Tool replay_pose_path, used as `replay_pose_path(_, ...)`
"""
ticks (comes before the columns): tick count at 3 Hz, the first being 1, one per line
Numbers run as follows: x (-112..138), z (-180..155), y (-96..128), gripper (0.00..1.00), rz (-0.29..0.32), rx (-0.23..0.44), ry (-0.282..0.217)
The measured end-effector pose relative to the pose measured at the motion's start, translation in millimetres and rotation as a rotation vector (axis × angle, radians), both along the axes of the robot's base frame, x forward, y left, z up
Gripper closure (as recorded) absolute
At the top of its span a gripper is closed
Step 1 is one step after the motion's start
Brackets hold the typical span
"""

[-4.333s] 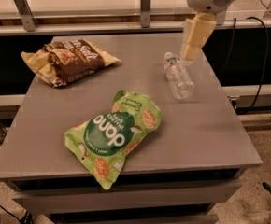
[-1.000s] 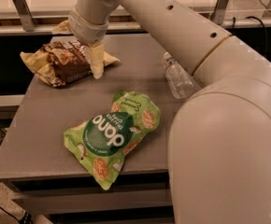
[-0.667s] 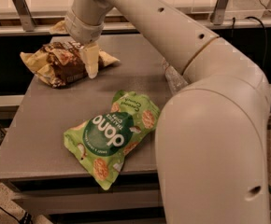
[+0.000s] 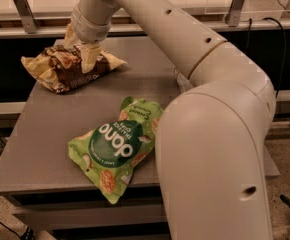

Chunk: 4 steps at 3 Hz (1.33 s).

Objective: Move brown chip bag near green rice chip bag

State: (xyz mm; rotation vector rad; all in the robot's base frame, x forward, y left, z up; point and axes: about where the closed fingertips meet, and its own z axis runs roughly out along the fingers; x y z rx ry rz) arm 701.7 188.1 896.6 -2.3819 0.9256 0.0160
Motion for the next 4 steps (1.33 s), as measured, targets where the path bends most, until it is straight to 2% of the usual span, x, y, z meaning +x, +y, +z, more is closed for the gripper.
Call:
replay_pose_path(1, 1, -4, 2, 0.64, -0.002, -0.054, -0.045)
replay_pose_path(2, 2, -17, -1, 0.86, -0.007, -0.148, -0.069)
replay_pose_path(3, 2, -20, -2, 1.00, -0.008, -0.179, -0.074)
replay_pose_path(4, 2, -20, -2, 1.00, -0.008, -0.179, -0.074)
